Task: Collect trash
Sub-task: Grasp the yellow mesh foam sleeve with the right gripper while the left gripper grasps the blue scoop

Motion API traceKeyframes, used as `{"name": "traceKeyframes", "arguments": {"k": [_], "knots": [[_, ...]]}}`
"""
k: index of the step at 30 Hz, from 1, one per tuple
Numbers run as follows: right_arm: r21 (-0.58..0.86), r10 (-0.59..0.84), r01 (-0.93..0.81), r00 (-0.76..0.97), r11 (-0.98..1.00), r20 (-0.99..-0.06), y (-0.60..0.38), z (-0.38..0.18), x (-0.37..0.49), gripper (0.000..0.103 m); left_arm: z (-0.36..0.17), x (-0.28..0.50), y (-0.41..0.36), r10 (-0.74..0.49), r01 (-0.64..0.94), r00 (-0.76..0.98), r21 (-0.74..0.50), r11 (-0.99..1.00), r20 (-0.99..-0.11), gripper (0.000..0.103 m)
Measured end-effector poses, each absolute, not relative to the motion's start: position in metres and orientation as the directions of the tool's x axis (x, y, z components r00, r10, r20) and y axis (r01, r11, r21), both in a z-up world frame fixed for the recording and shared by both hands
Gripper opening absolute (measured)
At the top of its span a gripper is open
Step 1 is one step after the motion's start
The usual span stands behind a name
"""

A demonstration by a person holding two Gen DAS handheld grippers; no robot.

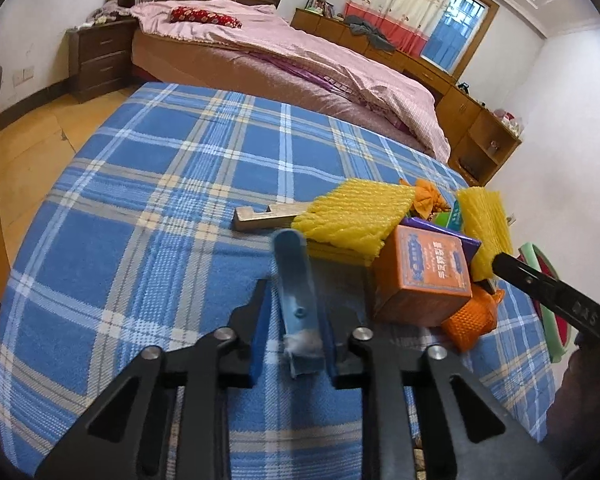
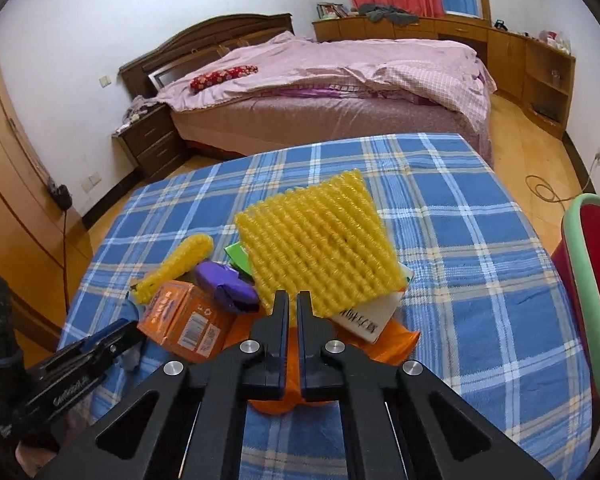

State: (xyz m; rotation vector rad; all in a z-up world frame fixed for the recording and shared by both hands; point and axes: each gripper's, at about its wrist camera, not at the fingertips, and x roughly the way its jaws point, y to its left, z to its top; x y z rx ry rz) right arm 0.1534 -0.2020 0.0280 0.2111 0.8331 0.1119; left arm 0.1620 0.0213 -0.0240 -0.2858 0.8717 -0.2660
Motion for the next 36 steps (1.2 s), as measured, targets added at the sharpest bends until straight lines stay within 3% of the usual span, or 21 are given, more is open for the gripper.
{"name": "traceKeyframes", "arguments": {"k": [4,7,9,10,14,18,23,25,26,27,32,36], "knots": [[0.238,0.168,0.001,0.705,0.971,-0.689,-0.210,0.040,0.144,0.006,-0.025,0.163,0.024,-0.363,0.119,0.610,-0.372,0.921,-0.704,0.017],[0.261,0.148,0.052,0.711,0.964,-0.687,-0.225,0.043,0.148,0.027,-0.023,0.161,0.023,-0.380,0.133,0.614,-0.384,0.914,-0.692,0.017],[0.274,0.137,0.082,0.709,0.958,-0.691,-0.231,0.043,0.151,0.049,-0.020,0.159,0.025,-0.400,0.146,0.625,-0.404,0.903,-0.670,0.017],[0.287,0.137,0.097,0.706,0.953,-0.695,-0.236,0.042,0.154,0.055,-0.019,0.158,0.026,-0.404,0.147,0.629,-0.409,0.901,-0.664,0.017],[0.270,0.125,0.104,0.693,0.957,-0.710,-0.241,0.038,0.167,0.061,-0.016,0.157,0.029,-0.417,0.148,0.639,-0.429,0.891,-0.646,0.017],[0.232,0.110,0.089,0.684,0.969,-0.721,-0.243,0.031,0.179,0.075,-0.014,0.156,0.032,-0.425,0.151,0.649,-0.441,0.885,-0.631,0.017],[0.254,0.143,0.083,0.643,0.964,-0.752,-0.247,0.009,0.191,0.074,-0.015,0.157,0.031,-0.435,0.159,0.644,-0.446,0.881,-0.630,0.017],[0.264,0.143,0.095,0.645,0.960,-0.751,-0.251,0.005,0.190,0.060,-0.015,0.157,0.031,-0.436,0.162,0.645,-0.445,0.881,-0.628,0.017],[0.258,0.133,0.103,0.646,0.960,-0.752,-0.254,0.004,0.188,0.039,-0.015,0.157,0.030,-0.437,0.163,0.644,-0.446,0.880,-0.628,0.017],[0.261,0.133,0.108,0.643,0.959,-0.754,-0.257,0.003,0.186,0.030,-0.015,0.157,0.030,-0.437,0.163,0.644,-0.446,0.880,-0.628,0.017],[0.300,0.137,0.124,0.685,0.946,-0.715,-0.270,0.014,0.169,0.011,-0.015,0.157,0.029,-0.439,0.171,0.645,-0.442,0.880,-0.625,0.017],[0.302,0.119,0.128,0.725,0.945,-0.678,-0.276,0.031,0.143,0.011,-0.015,0.156,0.029,-0.455,0.180,0.646,-0.457,0.871,-0.613,0.017]]}}
